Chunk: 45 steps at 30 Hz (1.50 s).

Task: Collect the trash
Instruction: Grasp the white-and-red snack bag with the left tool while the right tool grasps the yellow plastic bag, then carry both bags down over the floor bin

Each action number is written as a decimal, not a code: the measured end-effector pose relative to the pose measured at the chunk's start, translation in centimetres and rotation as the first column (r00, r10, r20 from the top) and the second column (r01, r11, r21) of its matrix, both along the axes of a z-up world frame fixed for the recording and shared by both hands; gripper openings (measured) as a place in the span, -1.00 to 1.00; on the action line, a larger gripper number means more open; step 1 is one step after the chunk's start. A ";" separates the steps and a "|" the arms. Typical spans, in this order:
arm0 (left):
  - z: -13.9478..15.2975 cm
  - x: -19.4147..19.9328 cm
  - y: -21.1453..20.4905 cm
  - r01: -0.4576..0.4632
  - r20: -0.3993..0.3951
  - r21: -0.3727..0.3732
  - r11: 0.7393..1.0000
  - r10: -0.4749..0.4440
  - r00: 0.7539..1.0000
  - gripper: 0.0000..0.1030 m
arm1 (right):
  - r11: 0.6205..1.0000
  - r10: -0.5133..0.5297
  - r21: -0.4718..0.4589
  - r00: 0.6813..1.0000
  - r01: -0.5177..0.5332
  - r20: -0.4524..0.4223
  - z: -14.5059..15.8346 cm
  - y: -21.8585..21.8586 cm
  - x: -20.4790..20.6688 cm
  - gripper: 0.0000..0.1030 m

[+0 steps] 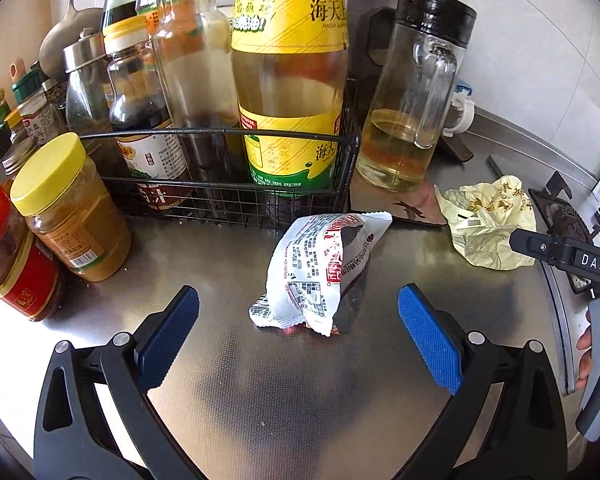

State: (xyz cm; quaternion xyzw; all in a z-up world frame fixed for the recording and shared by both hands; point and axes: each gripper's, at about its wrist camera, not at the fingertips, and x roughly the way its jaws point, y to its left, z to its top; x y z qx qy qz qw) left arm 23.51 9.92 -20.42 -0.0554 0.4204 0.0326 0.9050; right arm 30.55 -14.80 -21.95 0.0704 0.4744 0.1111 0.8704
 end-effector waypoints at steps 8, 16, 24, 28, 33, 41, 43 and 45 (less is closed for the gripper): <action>-0.8 0.6 -0.2 0.046 0.002 -0.011 0.999 -0.046 0.999 0.49 | 0.996 0.079 -0.041 0.997 -0.079 -0.005 -1.3 1.3 1.3 0.23; -0.9 0.4 -0.9 0.073 -0.017 -0.013 0.997 -0.073 0.997 -0.48 | 0.992 0.119 -0.031 0.992 -0.121 -0.050 -2.0 1.7 0.9 -0.84; 0.1 -1.9 -2.3 0.112 0.006 -0.015 0.994 -0.112 0.994 -0.84 | 0.992 0.124 -0.034 0.992 -0.124 -0.013 -0.5 1.7 -2.9 -0.88; 1.1 -4.5 -3.2 0.134 0.024 -0.006 0.991 -0.134 0.991 -0.85 | 0.993 0.112 -0.023 0.994 -0.112 0.002 0.5 1.3 -6.0 -0.88; 2.4 -9.6 -4.0 0.150 0.030 0.012 0.989 -0.150 0.988 -0.85 | 0.994 0.104 -0.012 0.994 -0.104 0.018 1.9 0.9 -11.4 -0.88; 4.0 -20.2 -6.0 0.178 0.044 0.031 0.984 -0.179 0.983 -0.85 | 0.997 0.081 0.008 0.995 -0.081 0.050 3.7 -0.1 -22.0 -0.88; 3.9 -22.9 -6.4 0.183 0.039 0.031 0.983 -0.184 0.982 -0.85 | 0.997 0.079 0.014 0.996 -0.080 0.048 3.6 -0.4 -24.7 -0.88; 3.6 -25.2 -6.8 0.191 0.035 0.028 0.981 -0.192 0.981 -0.85 | 0.996 0.079 0.024 0.996 -0.080 0.043 3.4 -0.6 -27.2 -0.88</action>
